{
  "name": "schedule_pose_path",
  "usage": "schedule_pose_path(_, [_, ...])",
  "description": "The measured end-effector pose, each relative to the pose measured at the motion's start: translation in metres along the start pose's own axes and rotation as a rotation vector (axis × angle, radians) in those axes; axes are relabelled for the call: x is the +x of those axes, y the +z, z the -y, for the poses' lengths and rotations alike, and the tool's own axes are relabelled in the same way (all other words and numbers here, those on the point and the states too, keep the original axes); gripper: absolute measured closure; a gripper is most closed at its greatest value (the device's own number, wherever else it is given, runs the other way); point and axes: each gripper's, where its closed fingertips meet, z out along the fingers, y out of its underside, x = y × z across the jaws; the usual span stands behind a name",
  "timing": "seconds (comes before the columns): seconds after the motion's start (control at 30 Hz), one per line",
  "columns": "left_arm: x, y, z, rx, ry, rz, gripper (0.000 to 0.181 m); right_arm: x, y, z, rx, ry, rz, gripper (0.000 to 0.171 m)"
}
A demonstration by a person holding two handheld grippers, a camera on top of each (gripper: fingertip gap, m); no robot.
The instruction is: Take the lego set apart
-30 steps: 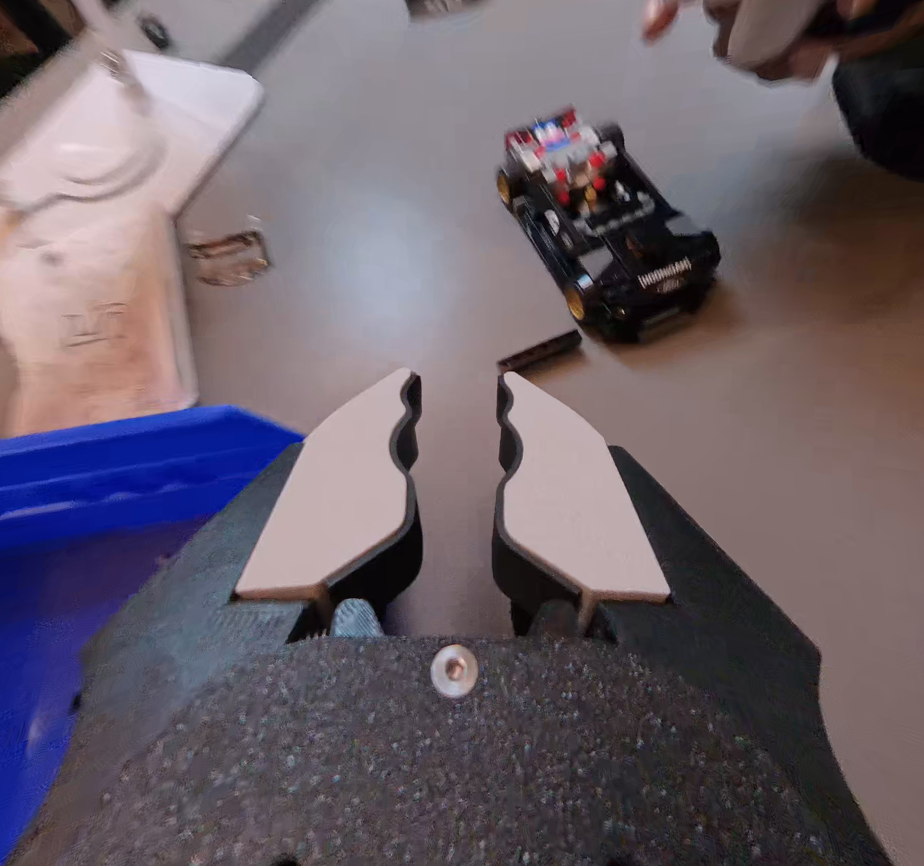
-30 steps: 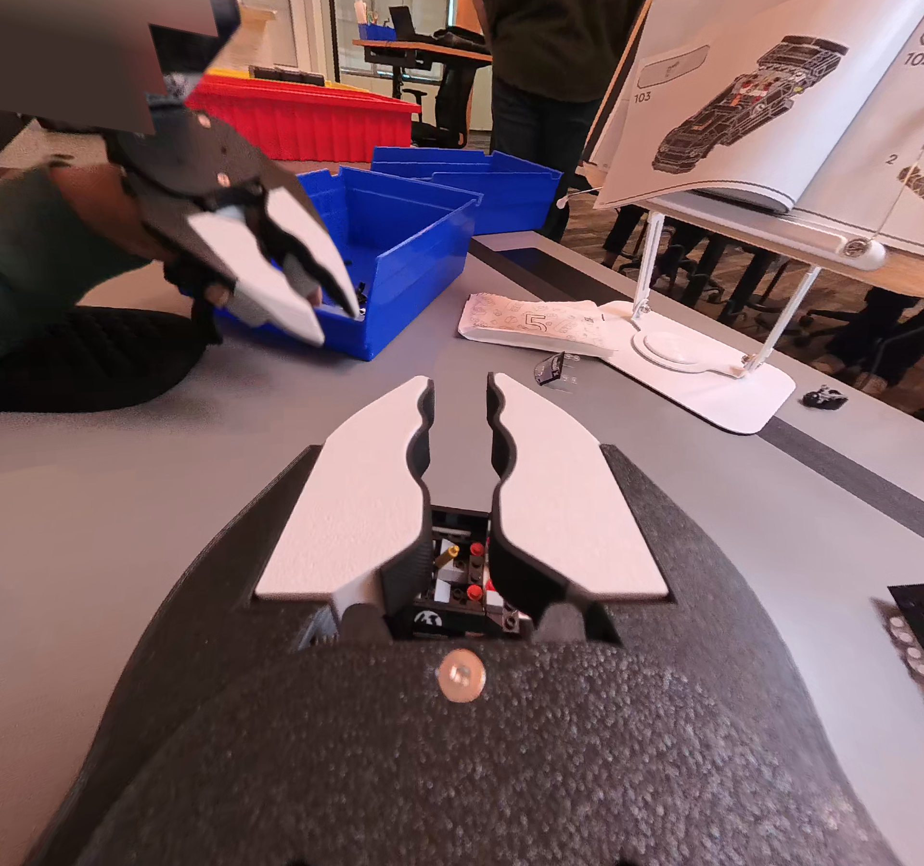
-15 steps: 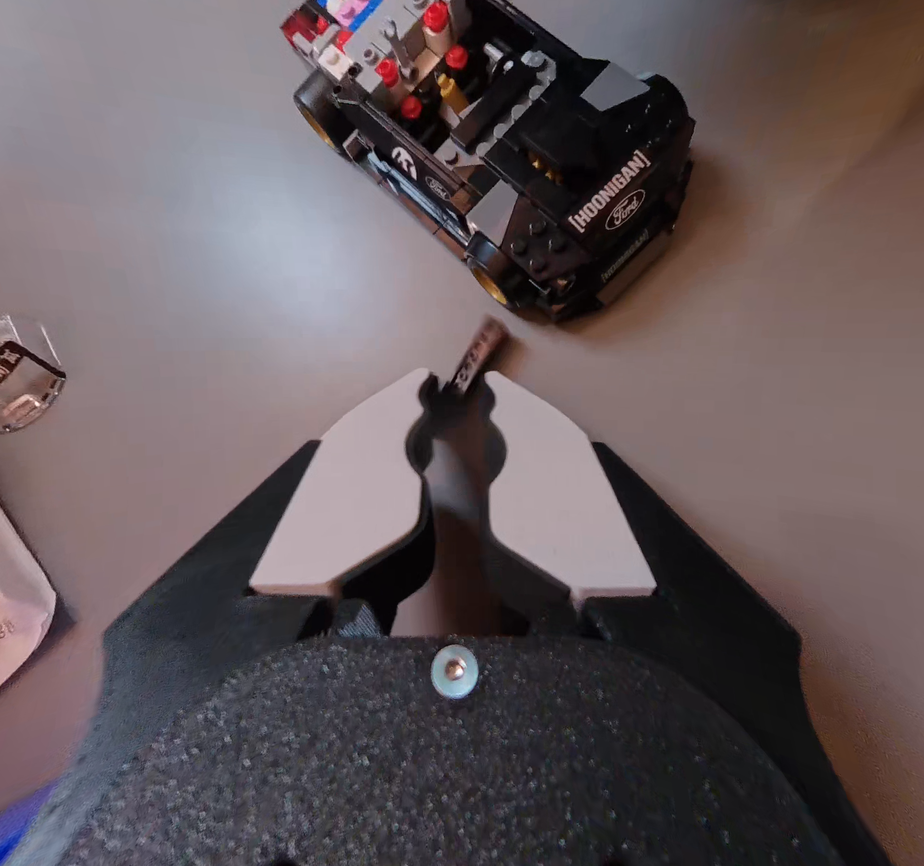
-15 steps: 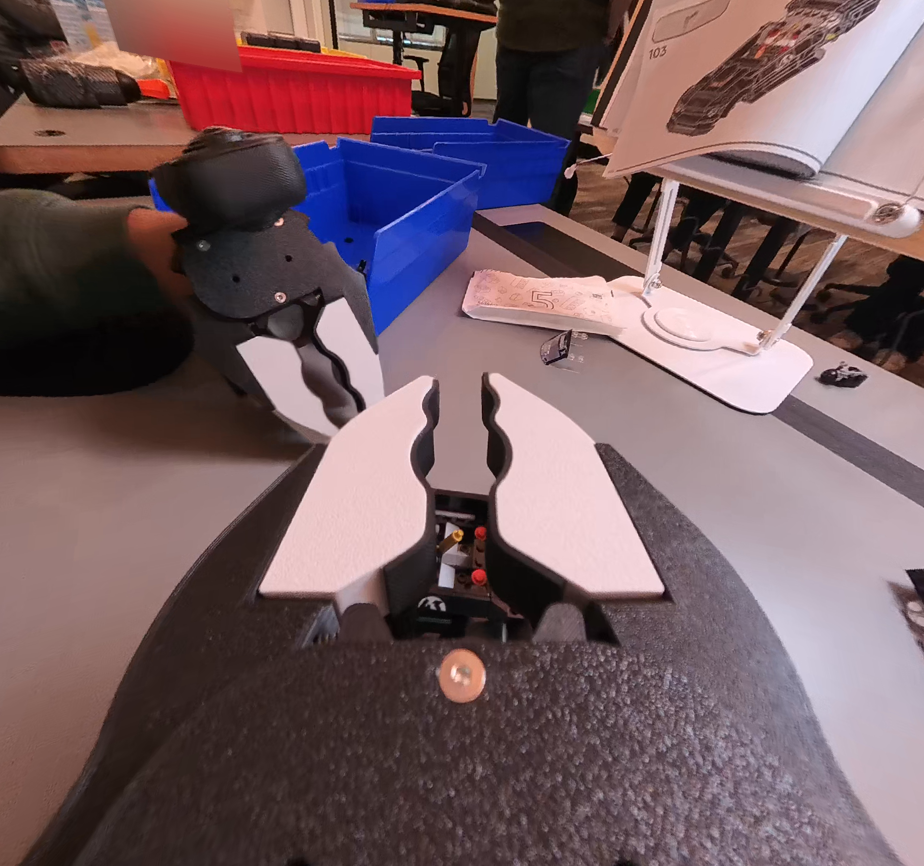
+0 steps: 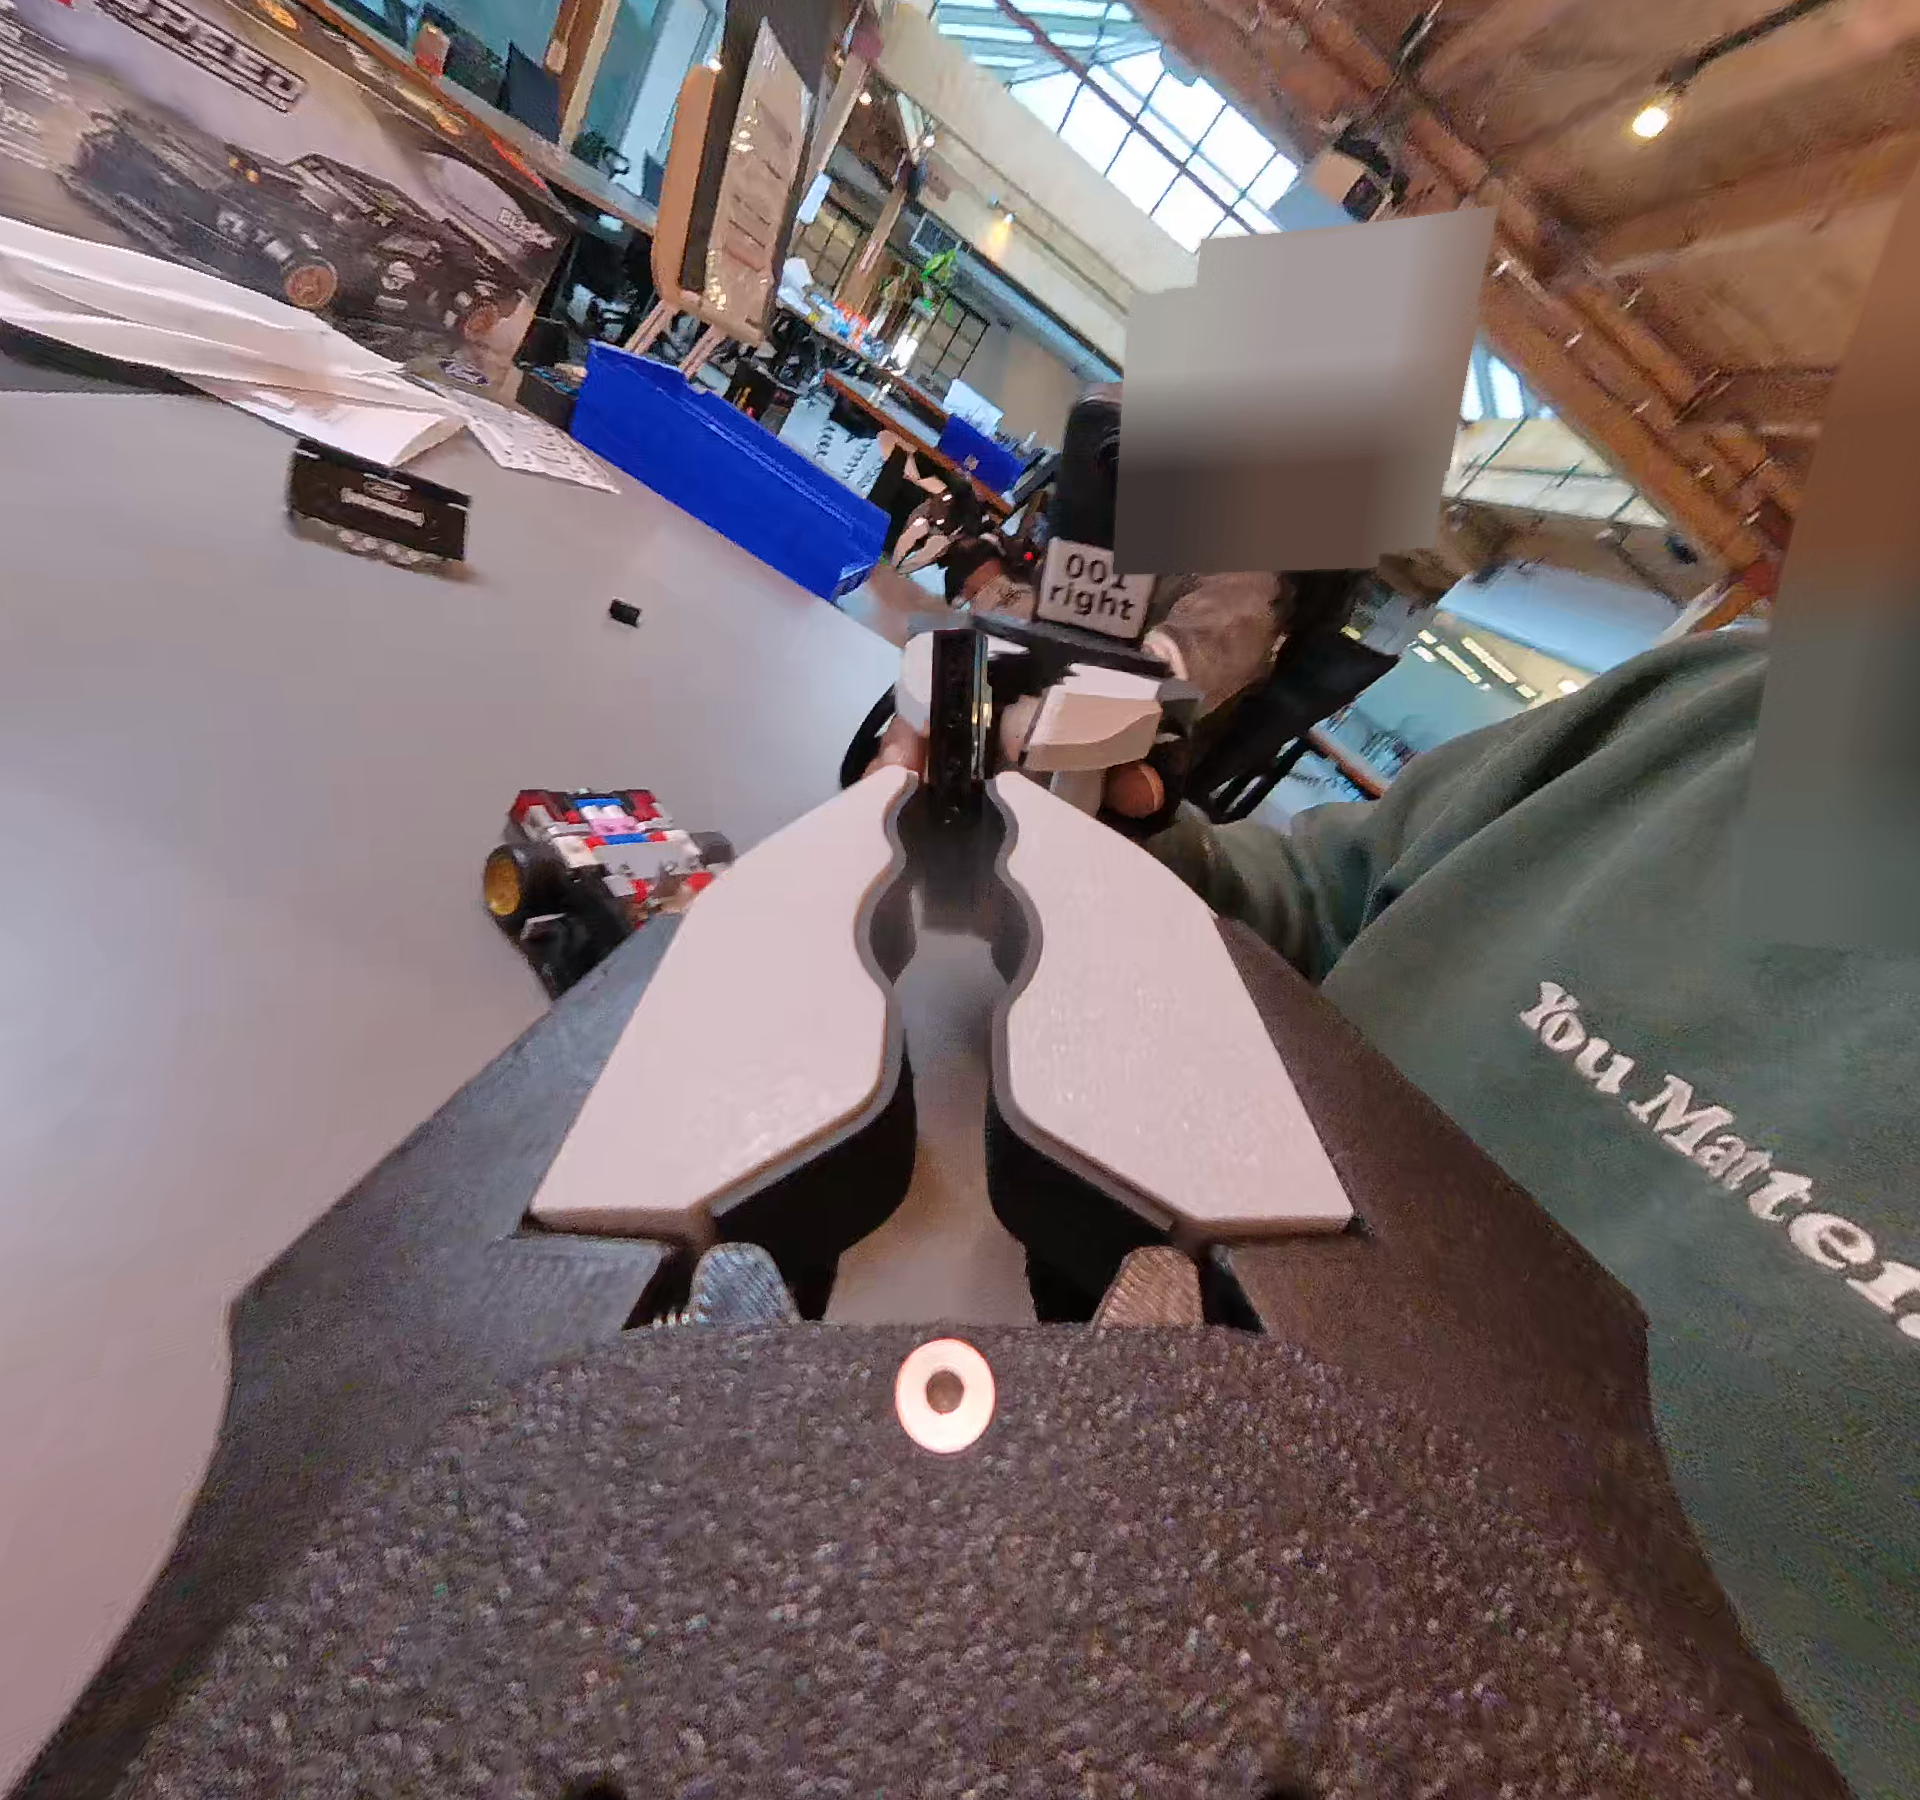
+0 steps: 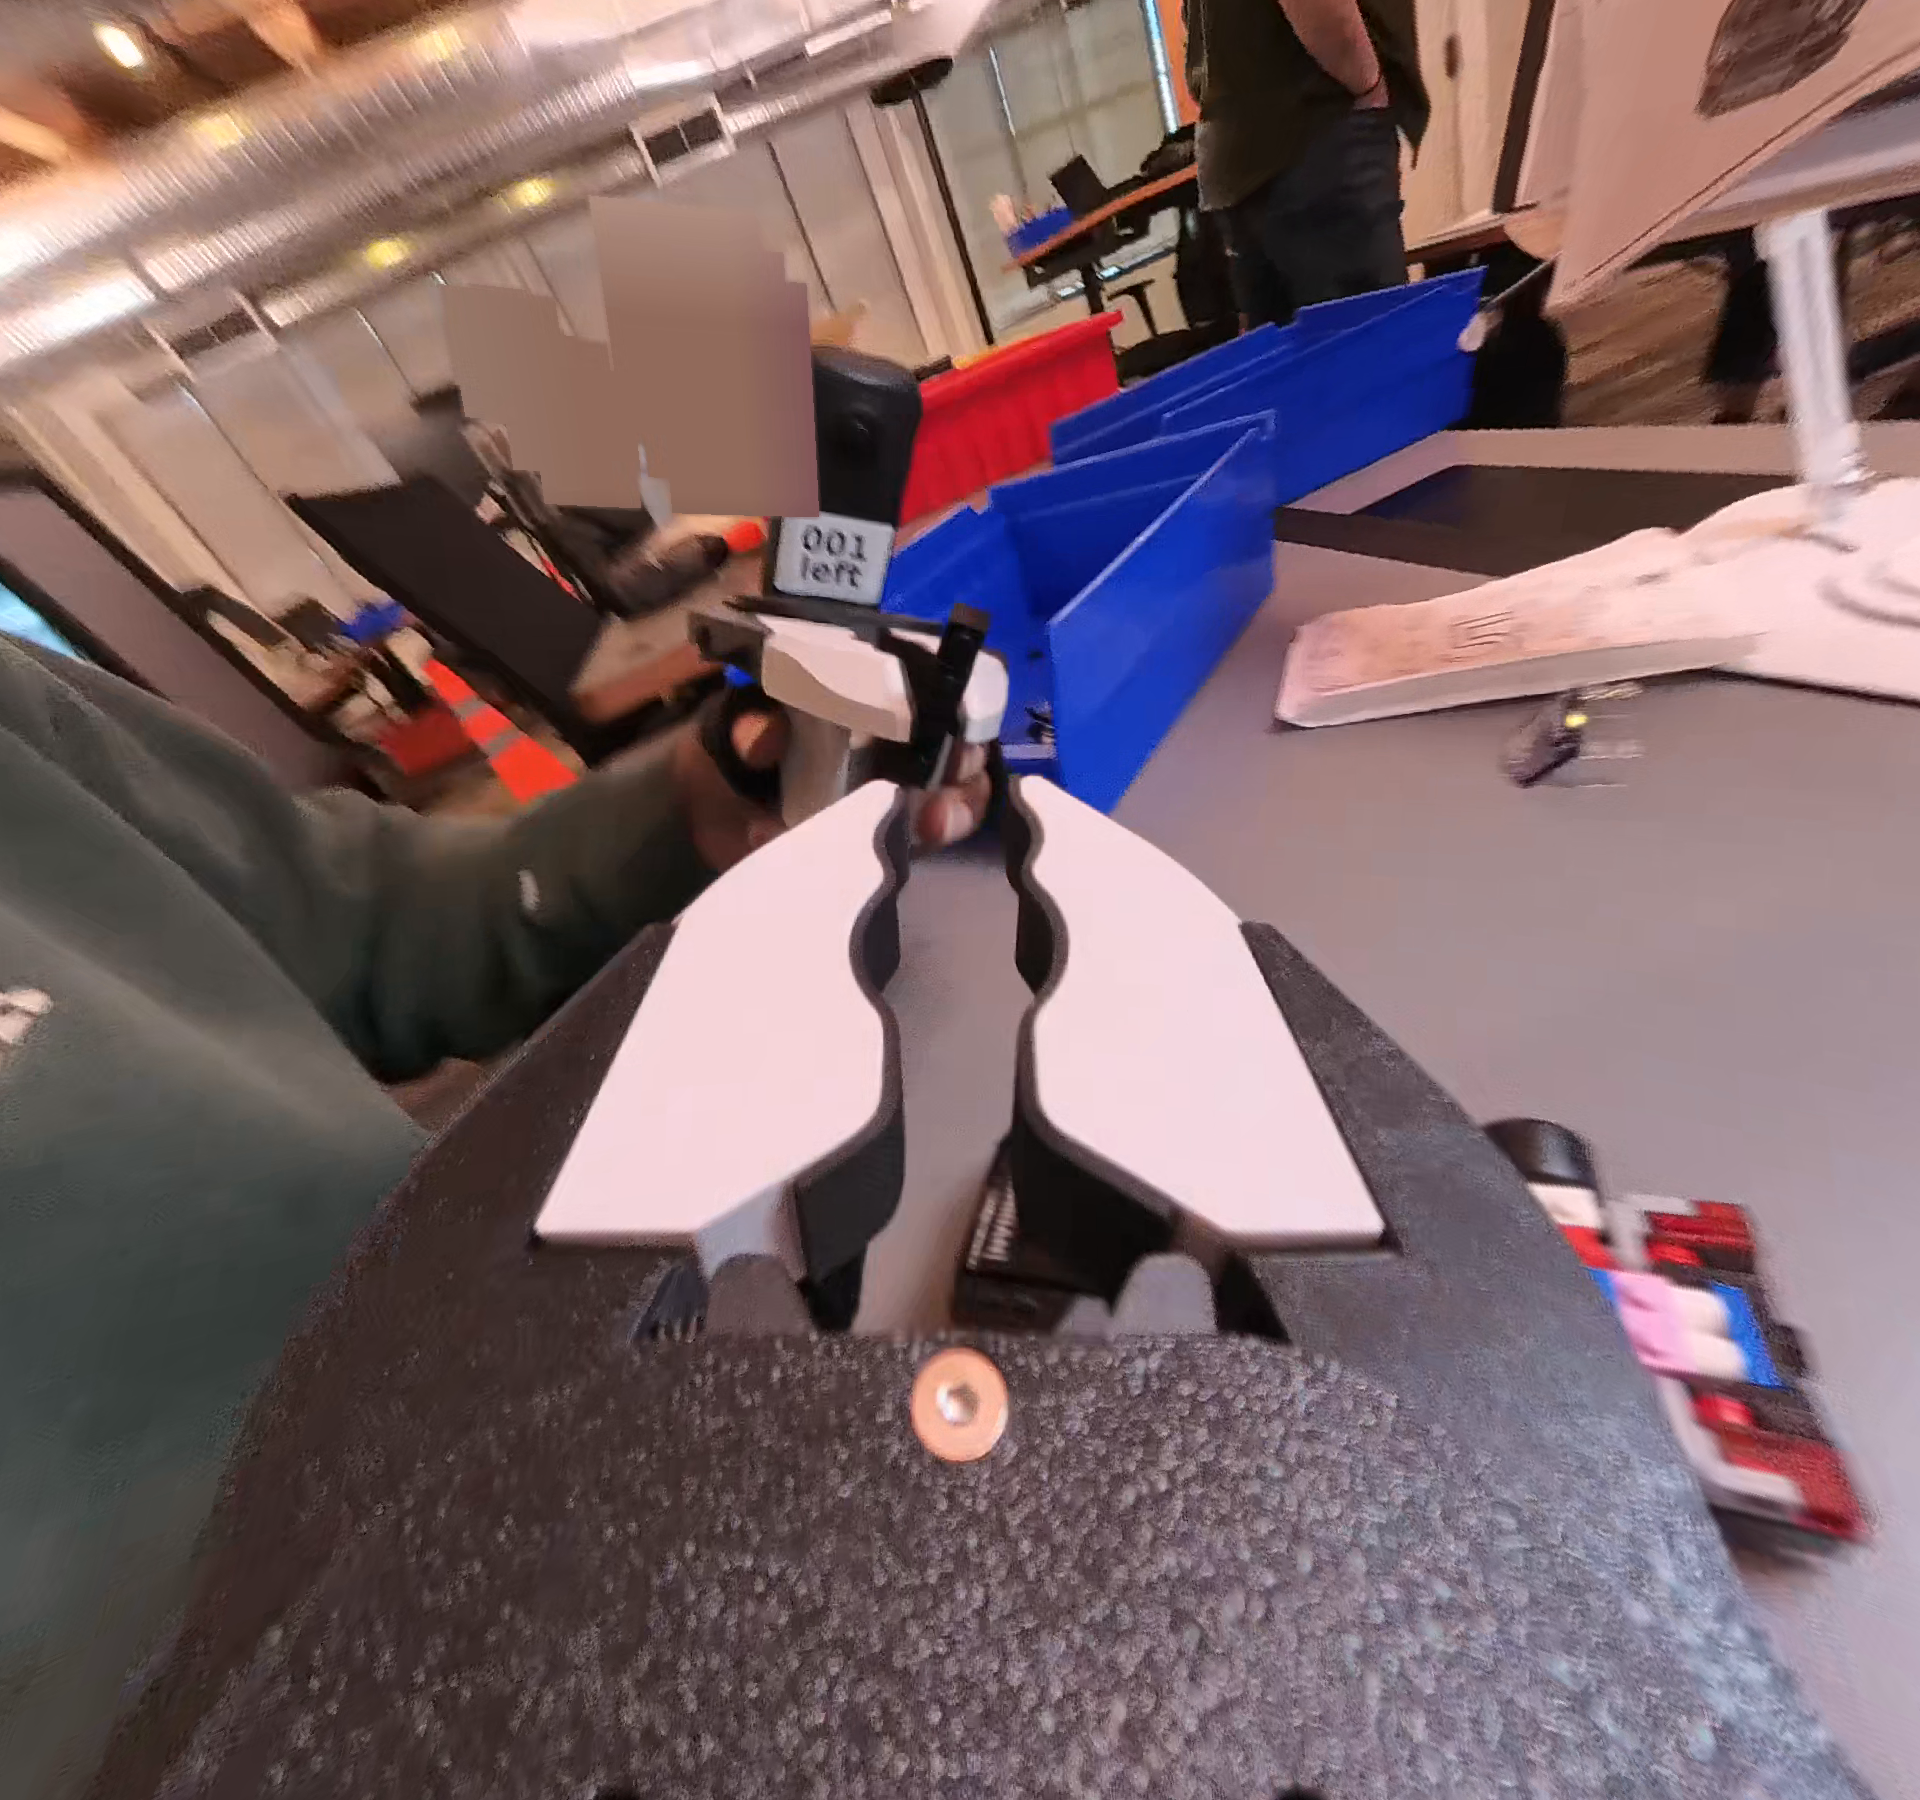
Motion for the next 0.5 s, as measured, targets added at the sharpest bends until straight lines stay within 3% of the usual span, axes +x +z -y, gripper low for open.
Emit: schedule_pose_path(0.5, [0.005, 0.022, -0.013, -0.015, -0.004, -0.008, 0.171, -0.002, 0.001, 0.004, 0.055, 0.119, 0.015, 0.163])
